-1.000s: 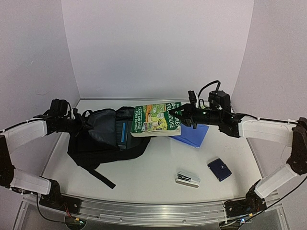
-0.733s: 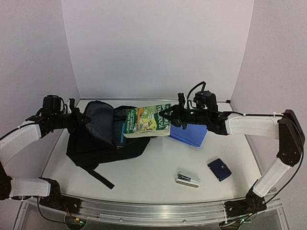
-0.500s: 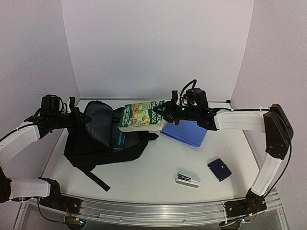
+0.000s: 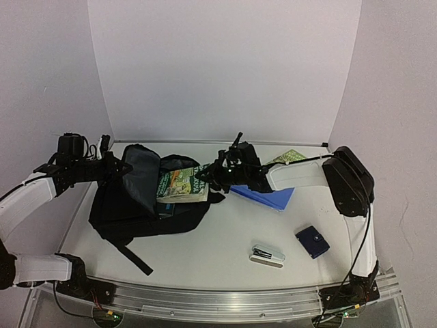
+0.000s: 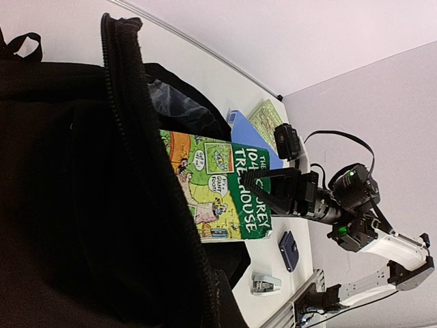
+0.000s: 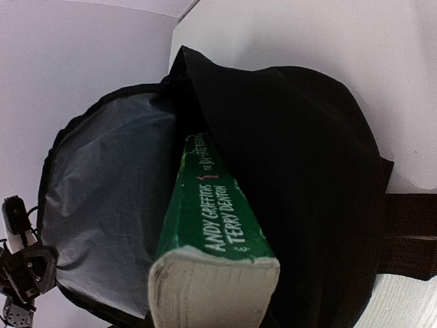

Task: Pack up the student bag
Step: Place the book in the student bag.

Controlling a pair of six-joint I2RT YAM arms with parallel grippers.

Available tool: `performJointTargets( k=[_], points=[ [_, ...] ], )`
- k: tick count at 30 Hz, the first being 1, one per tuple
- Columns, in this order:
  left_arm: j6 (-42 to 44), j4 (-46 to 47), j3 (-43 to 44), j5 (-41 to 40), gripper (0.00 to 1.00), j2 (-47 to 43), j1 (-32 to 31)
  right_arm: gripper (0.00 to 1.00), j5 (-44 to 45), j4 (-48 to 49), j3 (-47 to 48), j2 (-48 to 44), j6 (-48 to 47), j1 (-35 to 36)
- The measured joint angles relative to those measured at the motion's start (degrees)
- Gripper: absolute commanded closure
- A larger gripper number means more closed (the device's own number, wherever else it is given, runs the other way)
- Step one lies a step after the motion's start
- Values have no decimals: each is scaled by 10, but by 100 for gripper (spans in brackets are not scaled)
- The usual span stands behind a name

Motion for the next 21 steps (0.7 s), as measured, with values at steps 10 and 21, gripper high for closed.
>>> performJointTargets(
  k=[10,21],
  points=[
    [14,4,10,52,100,-2,0,100,8,-57,116,65,-18,24],
    [4,35,10,92,100,8,0,72,33,-59,246,164,-35,86]
  ],
)
